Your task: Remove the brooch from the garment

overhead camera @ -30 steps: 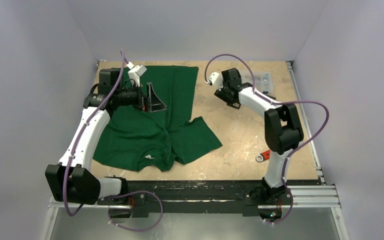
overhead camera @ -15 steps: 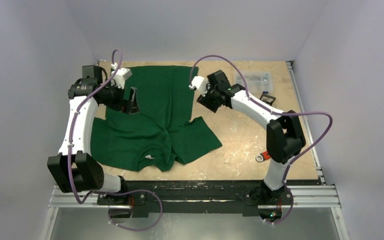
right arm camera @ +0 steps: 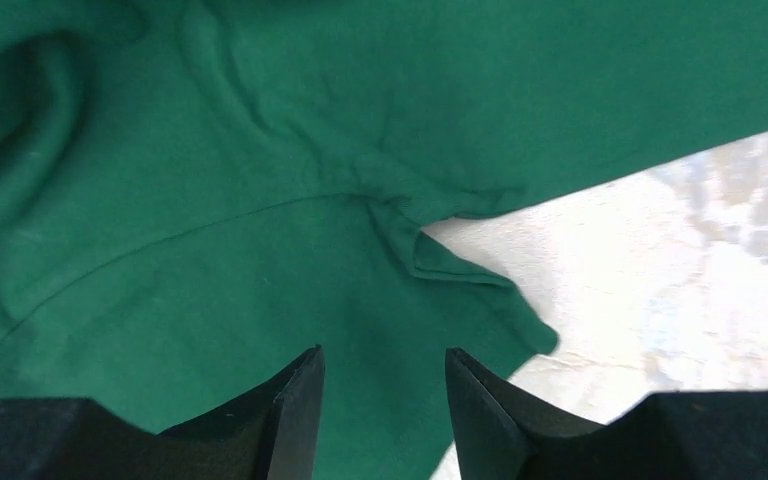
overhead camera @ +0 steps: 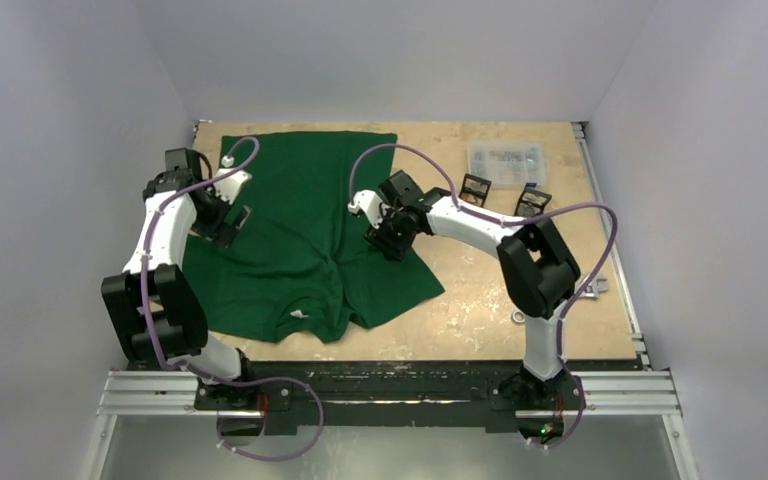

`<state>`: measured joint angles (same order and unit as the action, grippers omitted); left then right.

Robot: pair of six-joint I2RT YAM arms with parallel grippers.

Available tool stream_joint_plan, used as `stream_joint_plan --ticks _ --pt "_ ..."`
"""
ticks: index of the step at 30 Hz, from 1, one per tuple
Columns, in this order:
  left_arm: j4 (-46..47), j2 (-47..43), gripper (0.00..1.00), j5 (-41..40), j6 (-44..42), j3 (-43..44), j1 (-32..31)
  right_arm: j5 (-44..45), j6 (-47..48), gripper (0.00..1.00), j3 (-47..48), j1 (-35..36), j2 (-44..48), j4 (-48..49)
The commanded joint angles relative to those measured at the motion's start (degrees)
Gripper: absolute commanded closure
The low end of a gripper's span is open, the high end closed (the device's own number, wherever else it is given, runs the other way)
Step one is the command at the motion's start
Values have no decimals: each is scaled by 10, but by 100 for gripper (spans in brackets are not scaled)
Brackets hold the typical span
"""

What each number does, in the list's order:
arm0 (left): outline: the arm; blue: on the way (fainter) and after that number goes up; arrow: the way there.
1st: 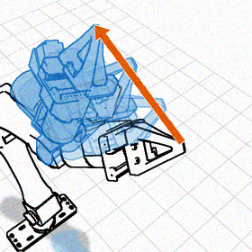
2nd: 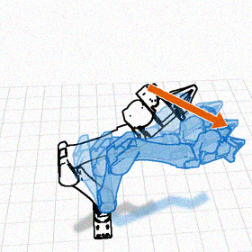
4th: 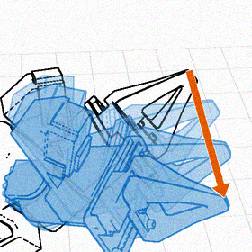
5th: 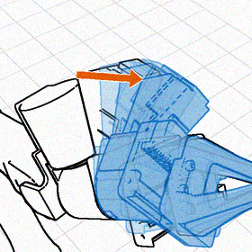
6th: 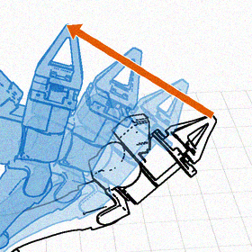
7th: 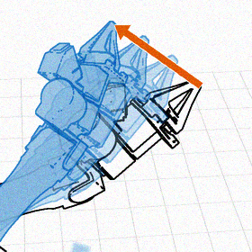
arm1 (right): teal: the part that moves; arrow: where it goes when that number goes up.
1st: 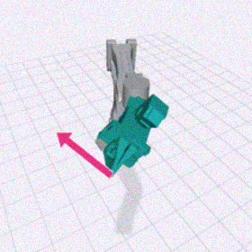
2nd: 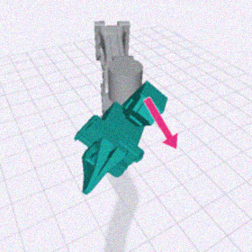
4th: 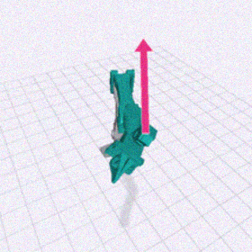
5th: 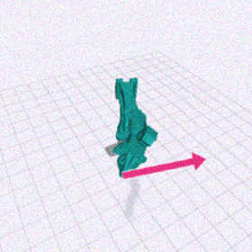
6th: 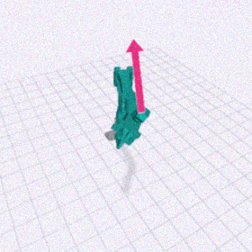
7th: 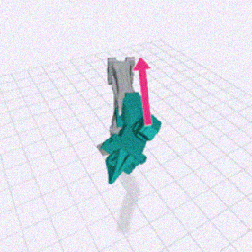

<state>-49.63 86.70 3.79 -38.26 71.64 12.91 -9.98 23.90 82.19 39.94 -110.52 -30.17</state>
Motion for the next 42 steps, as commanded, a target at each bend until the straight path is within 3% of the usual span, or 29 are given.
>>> stream_joint_plan --ticks 1,10,26,34,42 --pt "99 23 0 -77 -74 -33 8 -25 -20 49 9 -1 -18 -12" --pt "187 90 0 -142 -121 -81 23 1 -13 54 -32 -2 -45 -12" --pt "225 102 0 -156 -180 -146 83 29 -10 54 -219 -5 80 -38" --pt "235 106 0 -155 -226 -159 143 63 -1 53 -190 -30 59 -30" --pt "183 72 0 -110 -220 -148 149 58 53 51 -156 -53 60 -74"
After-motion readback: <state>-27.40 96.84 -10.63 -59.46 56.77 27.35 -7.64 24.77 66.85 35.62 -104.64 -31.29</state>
